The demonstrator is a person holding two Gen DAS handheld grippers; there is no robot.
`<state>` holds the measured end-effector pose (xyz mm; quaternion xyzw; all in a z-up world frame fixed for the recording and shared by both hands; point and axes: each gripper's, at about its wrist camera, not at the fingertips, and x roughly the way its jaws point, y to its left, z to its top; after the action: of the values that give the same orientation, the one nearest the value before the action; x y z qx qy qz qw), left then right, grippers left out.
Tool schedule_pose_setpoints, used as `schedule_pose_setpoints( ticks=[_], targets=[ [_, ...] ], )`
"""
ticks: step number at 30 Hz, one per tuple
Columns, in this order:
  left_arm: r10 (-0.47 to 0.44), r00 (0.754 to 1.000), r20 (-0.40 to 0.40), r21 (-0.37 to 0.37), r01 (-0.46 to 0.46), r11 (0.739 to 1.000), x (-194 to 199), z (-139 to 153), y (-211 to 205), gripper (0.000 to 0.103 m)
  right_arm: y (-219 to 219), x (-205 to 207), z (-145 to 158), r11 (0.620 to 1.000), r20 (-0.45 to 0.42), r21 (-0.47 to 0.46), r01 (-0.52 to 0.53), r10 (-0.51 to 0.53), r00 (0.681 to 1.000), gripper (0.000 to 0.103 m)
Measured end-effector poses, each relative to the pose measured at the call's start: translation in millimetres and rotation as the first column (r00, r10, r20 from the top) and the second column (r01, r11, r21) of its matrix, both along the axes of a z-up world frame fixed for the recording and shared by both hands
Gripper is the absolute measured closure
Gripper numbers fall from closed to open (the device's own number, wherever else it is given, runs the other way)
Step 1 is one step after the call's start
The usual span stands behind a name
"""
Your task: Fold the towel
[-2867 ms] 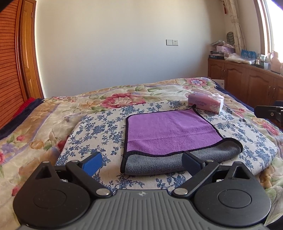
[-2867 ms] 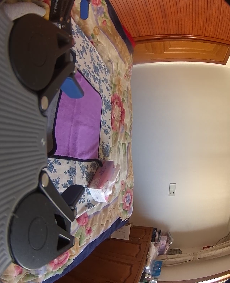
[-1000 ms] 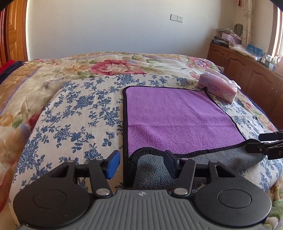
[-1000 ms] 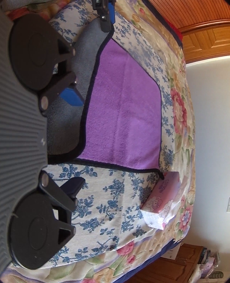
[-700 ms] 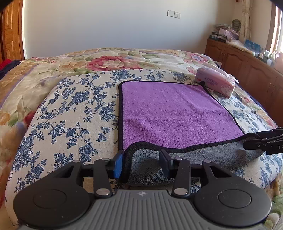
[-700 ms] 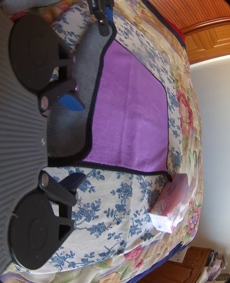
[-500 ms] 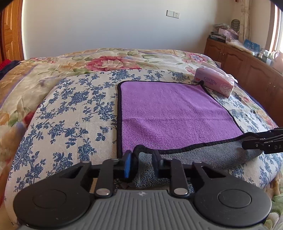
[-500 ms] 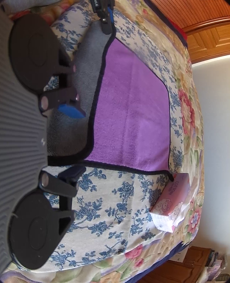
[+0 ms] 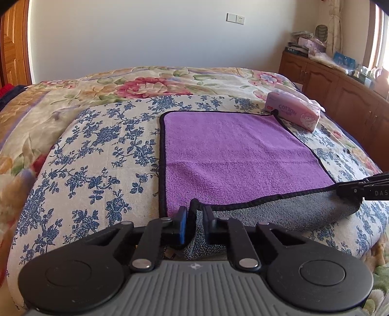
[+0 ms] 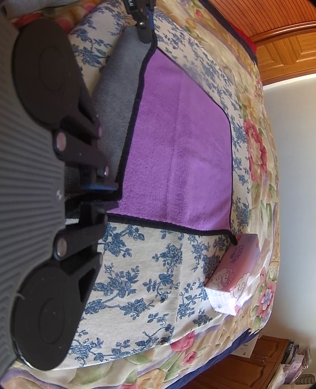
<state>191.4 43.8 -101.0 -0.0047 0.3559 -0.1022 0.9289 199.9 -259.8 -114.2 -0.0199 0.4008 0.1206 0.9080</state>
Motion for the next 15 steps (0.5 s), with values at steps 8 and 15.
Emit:
schedule_pose_setpoints(
  ticks=[8,15],
  targets=[
    [-0.017,0.999,0.032,-0.004,0.017,1.0,-4.2,7.3,-2.9,0.096,1.7,-2.0,4.1,1.0,0.036,-0.002,-0.016,0.016,0.999,0.098],
    [-0.018,0.998,0.06,-0.014,0.019,1.0,-6.9,14.3,-3.6,0.096,0.6,-3.2,11.1,0.999,0.075,0.03,-0.03,0.028,0.997,0.099]
  ],
)
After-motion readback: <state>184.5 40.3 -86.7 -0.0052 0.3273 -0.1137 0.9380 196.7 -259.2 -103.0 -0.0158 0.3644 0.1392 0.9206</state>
